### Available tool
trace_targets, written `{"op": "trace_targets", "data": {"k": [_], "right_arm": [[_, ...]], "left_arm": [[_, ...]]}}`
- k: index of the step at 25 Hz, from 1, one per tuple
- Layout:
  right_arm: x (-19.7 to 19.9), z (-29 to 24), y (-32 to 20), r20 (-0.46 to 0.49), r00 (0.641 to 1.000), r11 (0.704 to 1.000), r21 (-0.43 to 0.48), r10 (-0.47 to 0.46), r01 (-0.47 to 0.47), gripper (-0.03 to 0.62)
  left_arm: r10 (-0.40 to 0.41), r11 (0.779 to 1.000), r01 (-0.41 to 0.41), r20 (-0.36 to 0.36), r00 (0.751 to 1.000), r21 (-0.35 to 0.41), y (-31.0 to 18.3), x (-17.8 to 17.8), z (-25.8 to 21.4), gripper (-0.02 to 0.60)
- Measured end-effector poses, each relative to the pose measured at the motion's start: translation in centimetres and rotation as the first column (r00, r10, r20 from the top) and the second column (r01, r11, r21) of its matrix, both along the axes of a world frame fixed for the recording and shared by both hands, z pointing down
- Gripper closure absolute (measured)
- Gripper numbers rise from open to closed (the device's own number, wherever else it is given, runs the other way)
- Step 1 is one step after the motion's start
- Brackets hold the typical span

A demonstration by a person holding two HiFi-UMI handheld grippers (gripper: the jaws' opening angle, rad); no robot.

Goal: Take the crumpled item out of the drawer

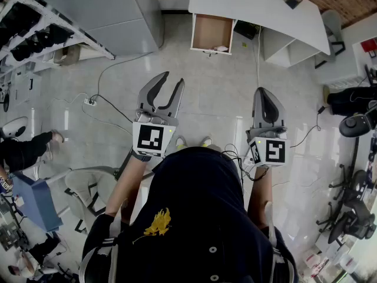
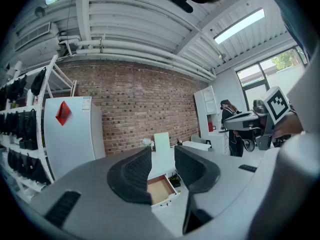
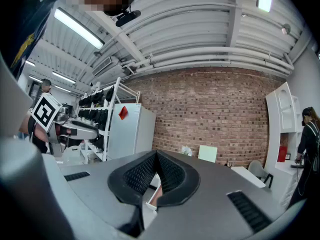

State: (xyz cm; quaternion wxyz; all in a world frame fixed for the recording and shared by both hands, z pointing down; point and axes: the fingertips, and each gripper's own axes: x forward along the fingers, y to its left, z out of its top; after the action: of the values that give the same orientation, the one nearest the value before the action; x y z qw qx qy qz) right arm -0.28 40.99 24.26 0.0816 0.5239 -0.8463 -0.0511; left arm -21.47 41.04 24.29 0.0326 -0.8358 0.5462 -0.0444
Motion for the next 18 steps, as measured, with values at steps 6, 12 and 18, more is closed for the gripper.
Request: {"op": "trace_targets", "data": {"k": [6, 12, 18], "right_arm": [[-0.8, -0.1, 0.3, -0.003, 1.0, 1.0, 0.0, 0.003, -0.003, 0.568], [-0.5, 0.1, 0.7, 0.014, 1.0, 1.0, 0.0, 0.023, -0.023, 0.568], [1.7, 0.9, 1.5, -0.011, 0.997, 0.997, -0.012, 0.07, -0.07, 0.566]], "left_arm": [[0.002, 1.0, -0.002, -0.001, 1.0, 0.002, 0.1, -0.9, -0.1, 0.423], [0.006, 1.0, -0.006, -0.011, 1.0, -0.001, 0.3, -1.0, 0.3, 0.423], [0.055, 0.998, -0.056, 0.027, 0.998, 0.004, 0.0, 0.8, 1.0, 0.418]]}}
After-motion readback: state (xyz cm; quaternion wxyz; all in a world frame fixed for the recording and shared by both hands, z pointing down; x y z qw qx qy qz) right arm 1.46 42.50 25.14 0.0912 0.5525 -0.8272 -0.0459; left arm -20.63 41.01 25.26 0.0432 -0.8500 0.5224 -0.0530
